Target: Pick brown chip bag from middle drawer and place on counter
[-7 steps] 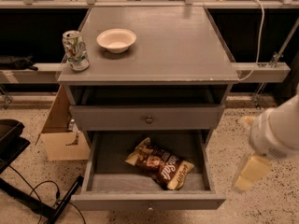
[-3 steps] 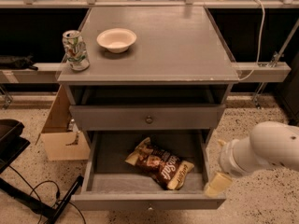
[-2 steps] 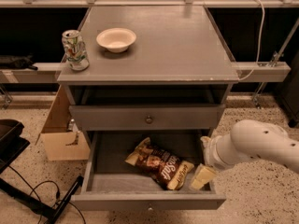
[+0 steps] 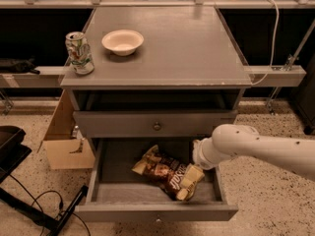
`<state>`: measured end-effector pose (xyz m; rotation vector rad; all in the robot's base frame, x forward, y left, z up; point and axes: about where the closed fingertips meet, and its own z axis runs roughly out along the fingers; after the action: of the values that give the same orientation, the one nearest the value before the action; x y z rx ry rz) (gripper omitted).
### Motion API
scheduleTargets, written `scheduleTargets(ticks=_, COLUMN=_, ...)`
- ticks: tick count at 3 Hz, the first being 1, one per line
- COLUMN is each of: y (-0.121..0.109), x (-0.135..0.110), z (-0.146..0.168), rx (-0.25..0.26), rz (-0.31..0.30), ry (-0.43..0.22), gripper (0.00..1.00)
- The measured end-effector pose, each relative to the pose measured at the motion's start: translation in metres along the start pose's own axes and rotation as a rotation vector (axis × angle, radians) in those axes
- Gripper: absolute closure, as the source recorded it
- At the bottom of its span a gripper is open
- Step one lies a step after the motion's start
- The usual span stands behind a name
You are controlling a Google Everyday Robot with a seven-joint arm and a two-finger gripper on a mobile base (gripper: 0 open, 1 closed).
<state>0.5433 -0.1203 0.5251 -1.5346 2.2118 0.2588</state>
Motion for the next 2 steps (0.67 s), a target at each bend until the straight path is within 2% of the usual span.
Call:
scheduleTargets(ticks=1, y=-0.011, x=-0.008, z=0.064, rx=-0.037, rz=-0.004, ry=-0.012, gripper=0.0)
scheduleTargets(ticks=2, y=-0.011, x=-0.01, z=0.1, rx=-0.074, rz=-0.008, ry=-0.024, gripper=0.0)
